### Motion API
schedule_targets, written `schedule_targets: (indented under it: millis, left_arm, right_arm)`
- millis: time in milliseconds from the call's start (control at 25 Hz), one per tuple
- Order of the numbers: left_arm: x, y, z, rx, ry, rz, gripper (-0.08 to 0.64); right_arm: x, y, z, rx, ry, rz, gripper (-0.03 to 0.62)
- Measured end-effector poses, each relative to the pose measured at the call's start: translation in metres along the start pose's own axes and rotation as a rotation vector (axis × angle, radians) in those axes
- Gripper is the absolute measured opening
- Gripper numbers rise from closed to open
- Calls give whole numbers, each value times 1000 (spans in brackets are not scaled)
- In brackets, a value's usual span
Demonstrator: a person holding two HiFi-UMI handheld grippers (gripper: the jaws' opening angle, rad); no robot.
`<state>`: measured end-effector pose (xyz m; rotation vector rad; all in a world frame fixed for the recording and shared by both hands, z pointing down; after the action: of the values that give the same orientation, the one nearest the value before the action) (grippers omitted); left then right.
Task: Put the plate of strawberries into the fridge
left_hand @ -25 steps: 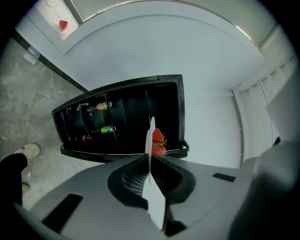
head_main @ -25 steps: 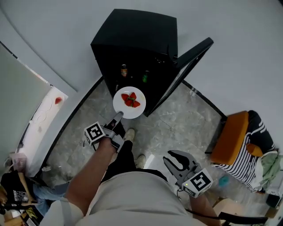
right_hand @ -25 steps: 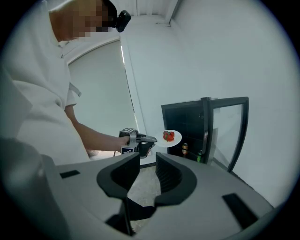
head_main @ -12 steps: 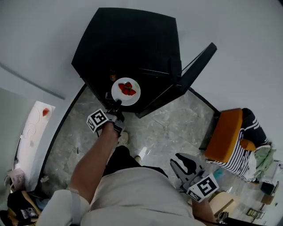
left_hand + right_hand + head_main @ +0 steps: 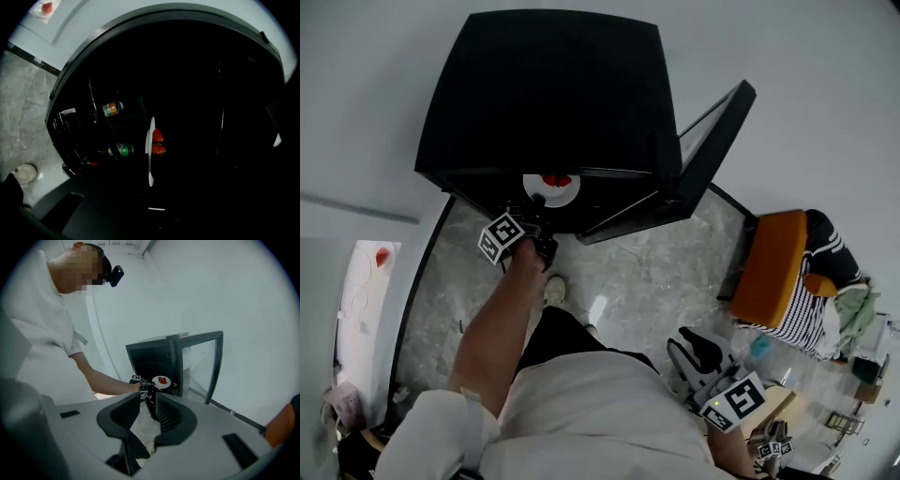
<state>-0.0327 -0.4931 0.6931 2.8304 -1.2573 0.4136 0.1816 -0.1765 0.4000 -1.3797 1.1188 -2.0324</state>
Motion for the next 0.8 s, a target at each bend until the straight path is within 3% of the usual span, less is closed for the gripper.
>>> schedule_targets:
  millis: [440,800]
  left_arm:
    - [26,20,-11,81,110,12,25]
    - [34,28,-11,407,349,-20,67]
  right_arm:
    - [2,1,8,56,-33,-12,114]
    - [-6,-4,13,73,-44,-18,114]
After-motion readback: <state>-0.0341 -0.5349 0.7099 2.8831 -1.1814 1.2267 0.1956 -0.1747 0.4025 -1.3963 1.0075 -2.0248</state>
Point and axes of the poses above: the fingertips, and each gripper's own axes: x forward along the fingers, z to its right, y out of its top, the point moved 4 cm from there along -x, backward along the fingers, and after that the axes turned 3 degrees about -y, right-handed, at the moved point
